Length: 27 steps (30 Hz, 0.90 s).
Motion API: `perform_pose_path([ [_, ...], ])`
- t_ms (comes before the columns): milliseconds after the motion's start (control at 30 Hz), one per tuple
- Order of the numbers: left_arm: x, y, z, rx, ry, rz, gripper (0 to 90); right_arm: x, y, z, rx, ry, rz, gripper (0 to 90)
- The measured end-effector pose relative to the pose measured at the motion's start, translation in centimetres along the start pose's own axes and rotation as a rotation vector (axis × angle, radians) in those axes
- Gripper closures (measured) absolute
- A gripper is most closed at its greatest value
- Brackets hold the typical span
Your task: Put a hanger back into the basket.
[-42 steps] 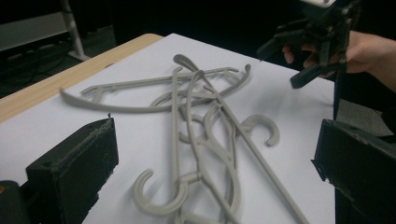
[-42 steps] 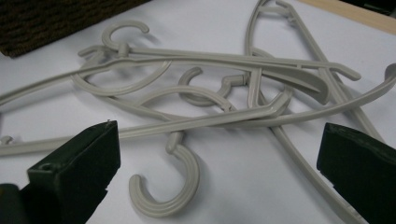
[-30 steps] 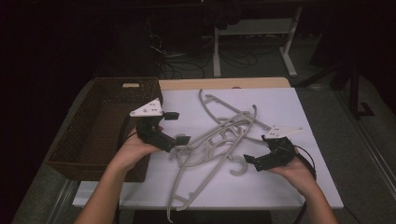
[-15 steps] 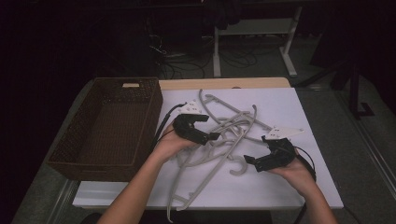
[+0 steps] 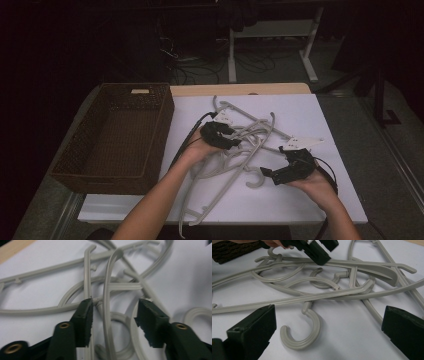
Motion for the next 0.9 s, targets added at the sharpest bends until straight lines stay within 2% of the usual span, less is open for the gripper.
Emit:
perform_pose_path([
  [133,0.0,-0.9,-0.1,-0.044,-0.034,-0.015,56.9,0.0,-0.1,0.0,-0.003,-0.003,-0.003,0.0],
  [300,0.1,-1.8,-0.2,-0.077,-0.056,-0.027,61.1,0.0,-0.1,0.1,-0.004,-0.003,-0.004,0.0],
  [433,0.3,-2.4,-0.2,-0.092,-0.060,-0.029,66.7,0.0,0.0,0.1,-0.002,-0.009,-0.003,0.0],
  [600,0.4,-3.0,0.0,-0.126,-0.076,-0.050,75.2,0.1,0.2,0.2,0.004,-0.015,-0.004,0.0],
  [667,0.3,-3.0,0.0,-0.124,-0.072,-0.058,79.6,0.1,0.2,0.2,0.004,-0.015,-0.004,0.0],
  [833,0.3,-2.6,-0.3,-0.118,-0.046,-0.052,81.5,0.1,0.2,0.3,0.002,-0.016,-0.003,0.0],
  [900,0.3,-2.3,-0.4,-0.102,-0.022,-0.038,81.8,0.1,0.2,0.3,0.004,-0.017,-0.003,0.0],
])
Point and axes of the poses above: each handheld gripper's, and its own axes: y roughly backward along the jaws, z roughly out of its underside, x roughly to its right, the point moved 2 cm from there along -y, roughly forward along the jaws, and after that the axes turned 4 degrees about -z, right-handed, at the moved point
